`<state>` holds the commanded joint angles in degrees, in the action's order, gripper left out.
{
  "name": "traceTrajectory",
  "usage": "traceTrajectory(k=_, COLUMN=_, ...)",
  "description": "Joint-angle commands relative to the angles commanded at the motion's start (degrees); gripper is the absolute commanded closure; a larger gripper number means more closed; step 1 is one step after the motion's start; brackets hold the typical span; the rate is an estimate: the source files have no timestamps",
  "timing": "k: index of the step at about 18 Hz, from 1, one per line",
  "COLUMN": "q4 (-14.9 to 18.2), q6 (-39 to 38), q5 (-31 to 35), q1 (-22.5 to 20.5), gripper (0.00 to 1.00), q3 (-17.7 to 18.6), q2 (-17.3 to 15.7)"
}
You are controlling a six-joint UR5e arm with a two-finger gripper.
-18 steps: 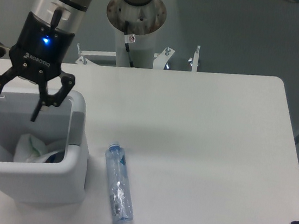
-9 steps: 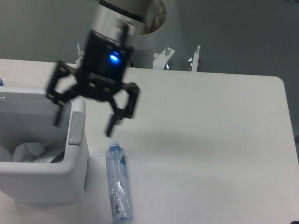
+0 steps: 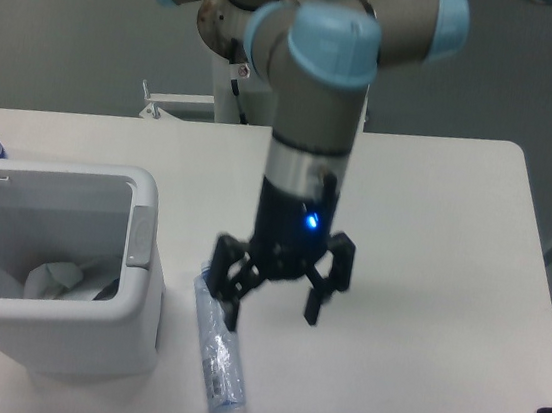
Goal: Place the trash in the trash can
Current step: 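Move the open gripper over the clear plastic bottle, then lower the gripper onto the bottle cap end and close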
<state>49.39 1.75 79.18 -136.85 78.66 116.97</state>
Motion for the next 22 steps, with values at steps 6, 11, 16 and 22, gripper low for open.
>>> traceTrajectory(k=6, q4=0.1, q6=1.7, q5=1.2, q1=0.4, gripper=0.0, q3=0.8, q2=6.0)
traceTrajectory(k=11, q4=-0.1, q6=1.6, q5=1.0, q1=2.3, gripper=0.0, q3=0.4, q2=9.5)
traceTrajectory(k=16, q4=-0.1, q6=1.5, q5=1.2, q1=4.3, gripper=0.0, q3=0.5, q2=11.4)
traceTrajectory(k=22, q4=-0.4, q6=1.4, q5=1.3, q1=5.9, gripper=0.0, q3=-0.3, q2=13.5)
